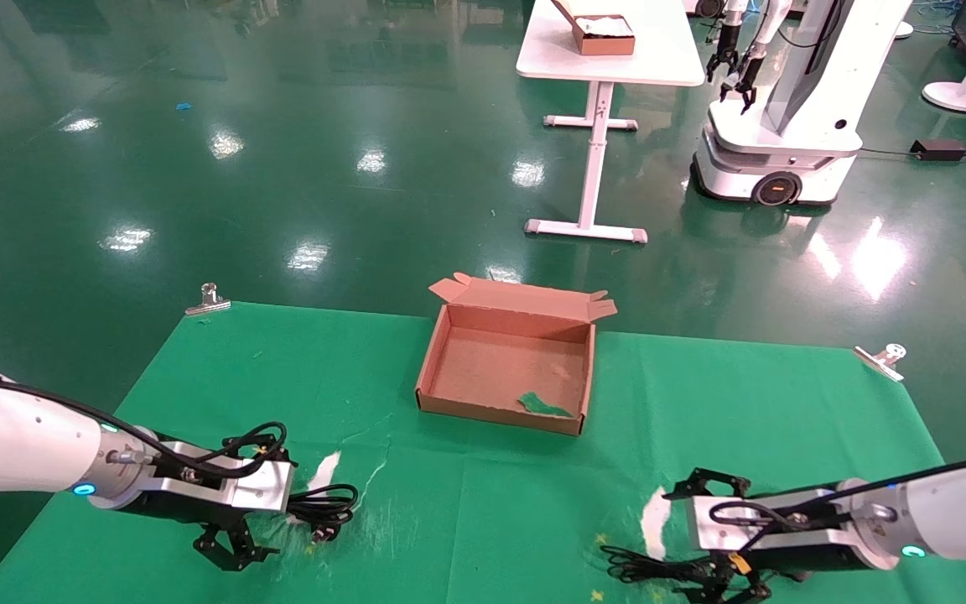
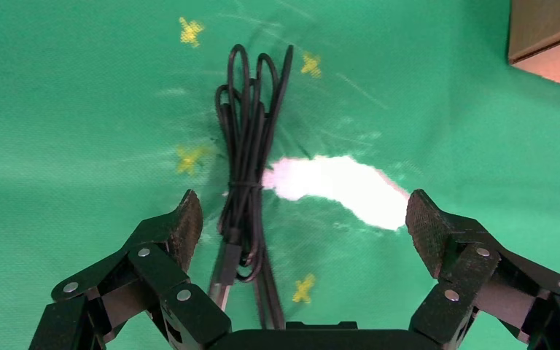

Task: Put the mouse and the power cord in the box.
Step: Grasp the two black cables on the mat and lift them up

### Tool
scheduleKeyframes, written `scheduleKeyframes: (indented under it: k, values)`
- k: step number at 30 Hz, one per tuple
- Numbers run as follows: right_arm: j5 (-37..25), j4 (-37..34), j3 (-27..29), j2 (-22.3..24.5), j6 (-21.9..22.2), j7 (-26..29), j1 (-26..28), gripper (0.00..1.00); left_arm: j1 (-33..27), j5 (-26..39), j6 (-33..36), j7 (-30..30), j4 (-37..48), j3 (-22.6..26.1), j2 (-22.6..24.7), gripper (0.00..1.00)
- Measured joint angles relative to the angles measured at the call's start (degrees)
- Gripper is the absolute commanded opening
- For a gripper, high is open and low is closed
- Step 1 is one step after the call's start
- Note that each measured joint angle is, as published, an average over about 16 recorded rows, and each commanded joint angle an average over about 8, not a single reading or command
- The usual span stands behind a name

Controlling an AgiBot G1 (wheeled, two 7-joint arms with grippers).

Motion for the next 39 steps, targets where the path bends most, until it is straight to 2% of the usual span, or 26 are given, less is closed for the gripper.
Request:
scheduleKeyframes:
  k: [1, 2, 3, 39]
  values:
    - [0.0, -0.2, 0.0, 0.0, -0.1, -0.2, 0.1, 0.07, -0.1, 0.0, 0.0, 0.1, 0.2, 0.0, 0.0, 0.05]
    - [0.1, -0.4, 0.1, 0.0, -0.1, -0.3, 0.1, 0.02, -0.1, 0.0, -0.1, 0.2, 0.4, 0.0, 0.0, 0.0]
    - [0.1, -0.5, 0.1, -0.1, -0.1, -0.5, 0.1, 0.0, -0.2, -0.1, -0.1, 0.3, 0.6, -0.1, 0.0, 0.0]
    - [0.2, 0.1, 0.1, 0.1, -0.2, -0.3, 0.0, 0.0, 0.0, -0.1, 0.1, 0.1, -0.1, -0.1, -0.1, 0.0]
